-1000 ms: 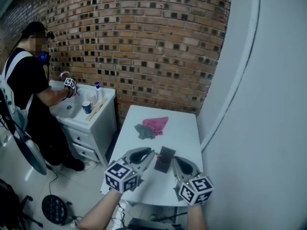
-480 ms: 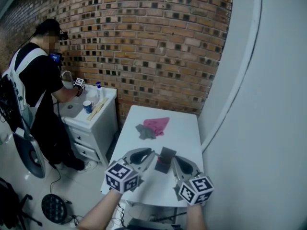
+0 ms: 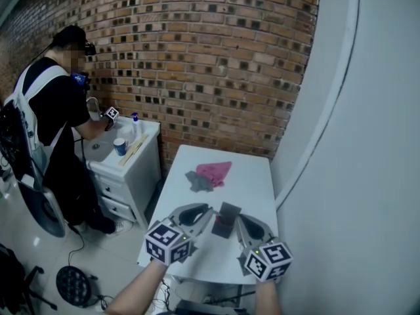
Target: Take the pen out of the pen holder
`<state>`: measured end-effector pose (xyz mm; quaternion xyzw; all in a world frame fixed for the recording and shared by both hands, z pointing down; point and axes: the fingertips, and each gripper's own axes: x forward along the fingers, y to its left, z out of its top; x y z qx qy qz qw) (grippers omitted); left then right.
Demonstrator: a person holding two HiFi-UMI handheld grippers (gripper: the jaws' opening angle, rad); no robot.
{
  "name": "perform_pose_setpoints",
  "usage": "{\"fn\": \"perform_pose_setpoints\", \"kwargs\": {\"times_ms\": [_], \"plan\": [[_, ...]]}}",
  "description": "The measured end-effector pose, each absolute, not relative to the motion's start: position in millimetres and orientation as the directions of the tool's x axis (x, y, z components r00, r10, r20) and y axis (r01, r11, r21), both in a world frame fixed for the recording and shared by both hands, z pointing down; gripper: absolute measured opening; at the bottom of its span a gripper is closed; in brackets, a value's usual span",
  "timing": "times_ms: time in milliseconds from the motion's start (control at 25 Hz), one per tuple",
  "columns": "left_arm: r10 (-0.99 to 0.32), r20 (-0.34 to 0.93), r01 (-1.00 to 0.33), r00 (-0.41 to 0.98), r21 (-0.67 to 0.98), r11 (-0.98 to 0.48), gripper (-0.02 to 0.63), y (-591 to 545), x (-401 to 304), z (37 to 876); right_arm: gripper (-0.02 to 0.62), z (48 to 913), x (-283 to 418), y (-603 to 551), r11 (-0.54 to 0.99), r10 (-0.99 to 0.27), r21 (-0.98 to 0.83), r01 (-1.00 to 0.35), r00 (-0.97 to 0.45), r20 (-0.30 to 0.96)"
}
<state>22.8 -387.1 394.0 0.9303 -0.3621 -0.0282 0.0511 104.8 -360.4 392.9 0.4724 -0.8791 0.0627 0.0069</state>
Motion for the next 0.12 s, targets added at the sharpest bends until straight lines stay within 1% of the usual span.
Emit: {"fn": "perform_pose_setpoints", "kwargs": {"times_ms": [120], "plan": [[-0.684, -0.010, -0.678, 0.729, 0.123, -0.725, 0.067, -383.7, 24.1, 389.6, 0.005, 392.7, 105.0, -359.5, 0.543, -0.831, -0.103, -0.834, -0.551, 0.074]]}}
